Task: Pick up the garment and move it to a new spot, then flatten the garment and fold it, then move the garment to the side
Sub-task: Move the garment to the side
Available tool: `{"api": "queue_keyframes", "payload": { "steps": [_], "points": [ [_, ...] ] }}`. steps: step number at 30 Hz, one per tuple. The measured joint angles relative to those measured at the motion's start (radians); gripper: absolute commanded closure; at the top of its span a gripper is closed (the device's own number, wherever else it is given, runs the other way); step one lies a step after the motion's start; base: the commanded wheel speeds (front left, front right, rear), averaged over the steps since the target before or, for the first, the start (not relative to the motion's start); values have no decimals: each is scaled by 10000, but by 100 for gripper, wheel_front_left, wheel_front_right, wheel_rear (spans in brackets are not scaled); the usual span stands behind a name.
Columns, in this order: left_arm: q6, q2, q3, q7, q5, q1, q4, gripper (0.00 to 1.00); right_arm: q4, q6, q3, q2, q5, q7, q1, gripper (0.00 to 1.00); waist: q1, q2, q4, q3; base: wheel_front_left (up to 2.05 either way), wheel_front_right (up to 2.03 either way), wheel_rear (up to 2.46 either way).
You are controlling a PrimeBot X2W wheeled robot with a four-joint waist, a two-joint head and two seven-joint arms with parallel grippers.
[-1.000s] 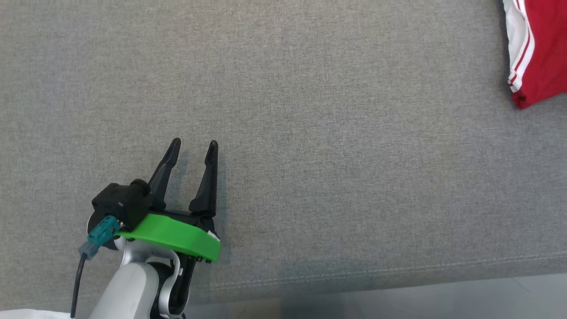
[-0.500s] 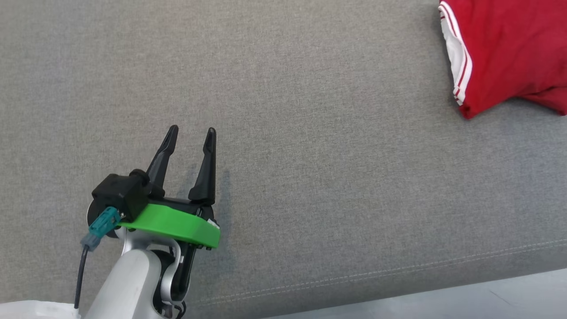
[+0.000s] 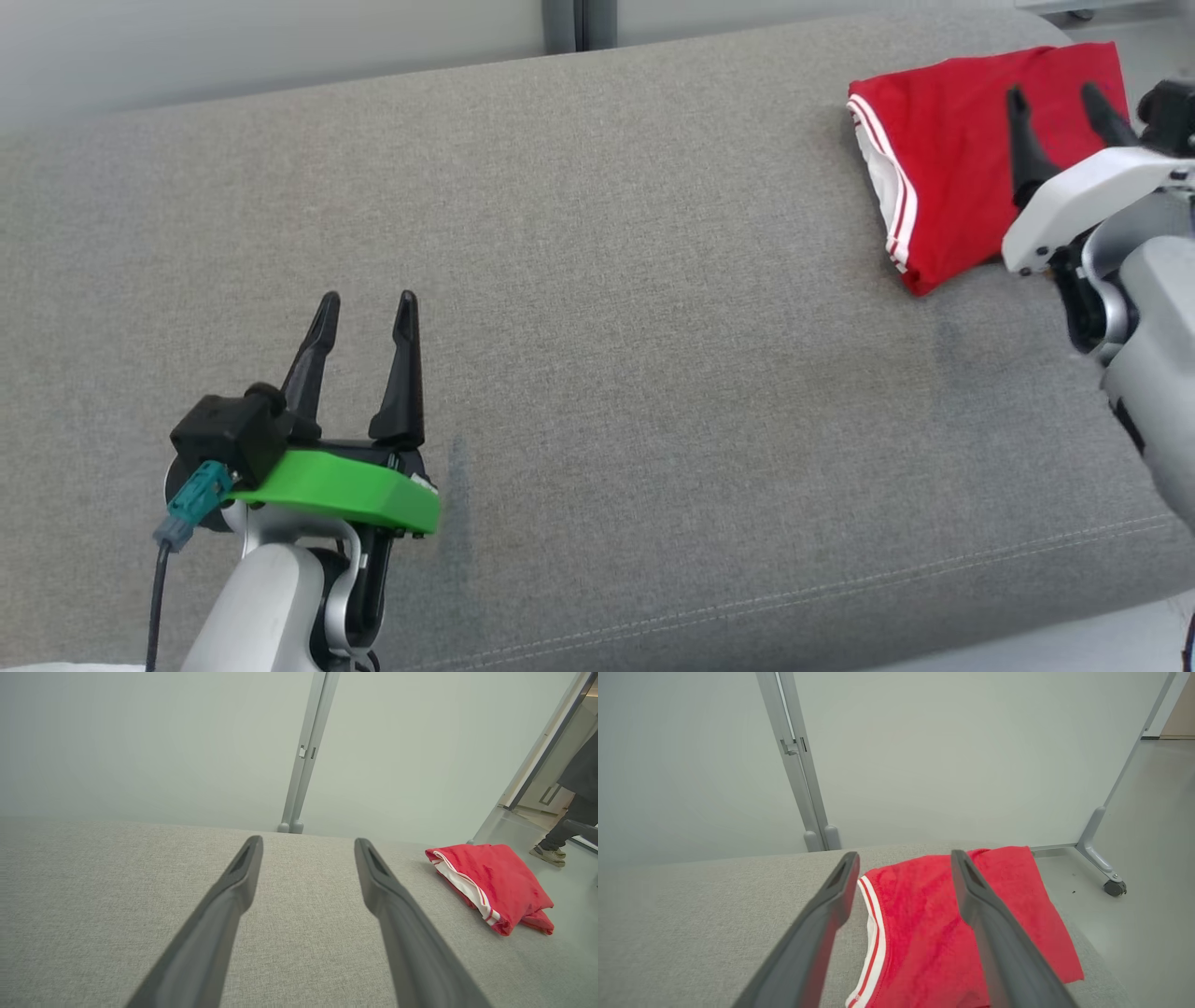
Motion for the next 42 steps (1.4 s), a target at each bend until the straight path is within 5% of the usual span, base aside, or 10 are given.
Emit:
{"api": "queue_keyframes", "payload": {
  "steps": [18, 42],
  "points": [
    [153, 23, 1058, -291, 546, 1210, 658, 0, -2527, -539, -871, 926, -635, -90, 2427, 0, 0, 0, 247, -964, 0, 0, 0],
    [184, -136, 1891, -345, 970, 2685, 514, 0, -4863, -633, -2100, 1542, -2571, -90, 5836, 0, 0, 0, 56, -1766, 0, 0, 0]
  ]
}}
